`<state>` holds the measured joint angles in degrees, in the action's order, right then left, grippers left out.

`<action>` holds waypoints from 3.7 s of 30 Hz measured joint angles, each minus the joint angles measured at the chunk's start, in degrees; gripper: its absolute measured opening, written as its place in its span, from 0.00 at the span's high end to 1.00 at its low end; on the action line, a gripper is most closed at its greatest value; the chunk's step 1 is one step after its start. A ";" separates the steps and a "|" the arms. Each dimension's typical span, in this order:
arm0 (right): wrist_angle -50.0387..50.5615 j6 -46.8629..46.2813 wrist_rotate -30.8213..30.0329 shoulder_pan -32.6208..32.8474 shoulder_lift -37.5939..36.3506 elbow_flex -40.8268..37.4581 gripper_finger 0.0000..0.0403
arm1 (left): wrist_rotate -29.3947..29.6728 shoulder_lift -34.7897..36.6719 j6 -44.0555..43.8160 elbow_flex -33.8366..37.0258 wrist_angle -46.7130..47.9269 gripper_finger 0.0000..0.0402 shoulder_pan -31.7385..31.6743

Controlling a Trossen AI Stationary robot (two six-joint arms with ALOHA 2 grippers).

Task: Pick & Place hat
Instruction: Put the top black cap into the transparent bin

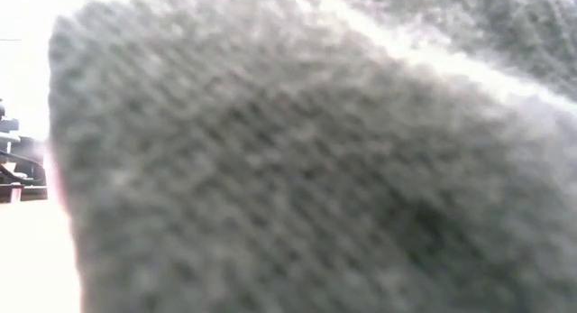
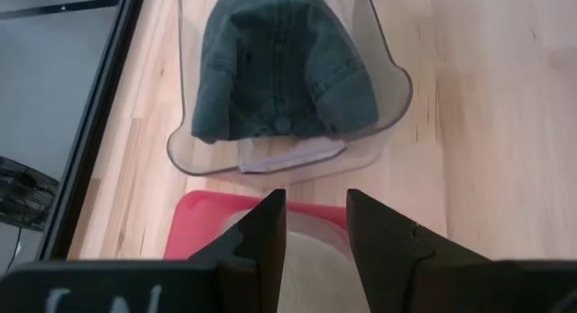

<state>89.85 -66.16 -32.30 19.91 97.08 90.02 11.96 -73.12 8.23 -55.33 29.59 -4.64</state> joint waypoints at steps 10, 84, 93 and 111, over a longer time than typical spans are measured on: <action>-15.80 25.64 -5.81 -14.52 0.02 2.05 0.97 | -0.01 0.00 -0.06 -0.02 -0.27 0.70 0.00; -52.53 65.61 1.93 -27.76 12.53 -10.40 0.52 | 0.01 0.02 -3.10 0.00 0.93 0.70 -0.07; -43.62 64.77 2.30 -24.67 10.62 -5.58 0.44 | 0.02 0.02 -3.13 0.00 2.67 0.70 -0.04; -67.48 76.62 17.91 -30.67 11.77 -7.91 0.55 | 0.02 0.02 -2.64 0.00 3.34 0.70 -0.07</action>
<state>22.37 10.47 -14.39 -10.77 108.85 82.11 11.98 -73.10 5.58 -55.33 32.93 -4.71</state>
